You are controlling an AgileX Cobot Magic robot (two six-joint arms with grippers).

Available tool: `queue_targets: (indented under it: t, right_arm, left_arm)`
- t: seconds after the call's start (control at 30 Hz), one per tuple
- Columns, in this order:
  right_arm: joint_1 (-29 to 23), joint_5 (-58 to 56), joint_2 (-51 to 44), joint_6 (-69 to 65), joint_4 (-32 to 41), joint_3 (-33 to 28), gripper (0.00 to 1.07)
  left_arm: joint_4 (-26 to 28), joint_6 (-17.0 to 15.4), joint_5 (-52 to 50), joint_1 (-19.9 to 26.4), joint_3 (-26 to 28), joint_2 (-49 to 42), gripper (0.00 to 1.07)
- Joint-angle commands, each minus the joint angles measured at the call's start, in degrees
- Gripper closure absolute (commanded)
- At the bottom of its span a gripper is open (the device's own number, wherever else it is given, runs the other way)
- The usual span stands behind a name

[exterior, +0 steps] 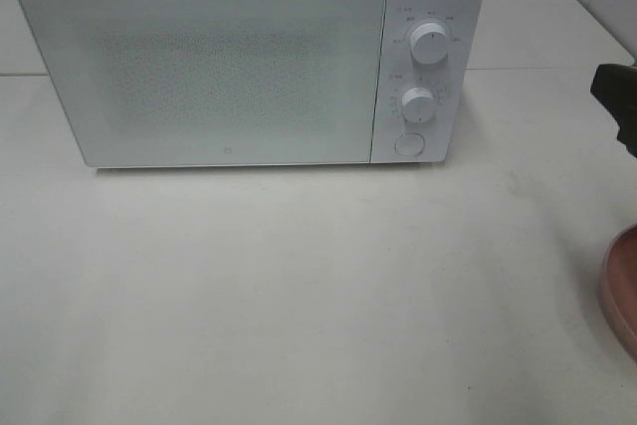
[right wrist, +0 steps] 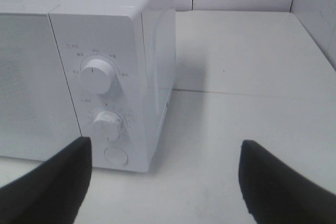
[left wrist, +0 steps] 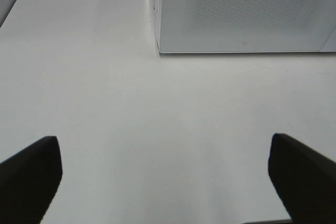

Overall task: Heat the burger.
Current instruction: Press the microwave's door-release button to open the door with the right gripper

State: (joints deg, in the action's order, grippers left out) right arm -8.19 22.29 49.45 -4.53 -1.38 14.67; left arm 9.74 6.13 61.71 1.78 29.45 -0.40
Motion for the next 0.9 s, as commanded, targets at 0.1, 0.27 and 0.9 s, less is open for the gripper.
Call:
queue_targets:
  t: [0.1, 0.27, 0.9]
  right_arm:
    - [0.11, 9.45, 4.18, 0.69, 0.69, -2.18, 0.32]
    - [0.00, 12.32, 9.63, 0.69, 0.97, -2.23, 0.32]
    - [-13.46, 32.83, 26.36, 16.04, 22.69, -5.56, 0.32]
  left_arm:
    - [0.11, -0.06, -0.52, 0.17, 0.06, -0.80, 0.06]
    - [0.11, -0.06, -0.52, 0.17, 0.06, -0.80, 0.06]
    - [0.11, -0.06, -0.52, 0.17, 0.06, -0.80, 0.06]
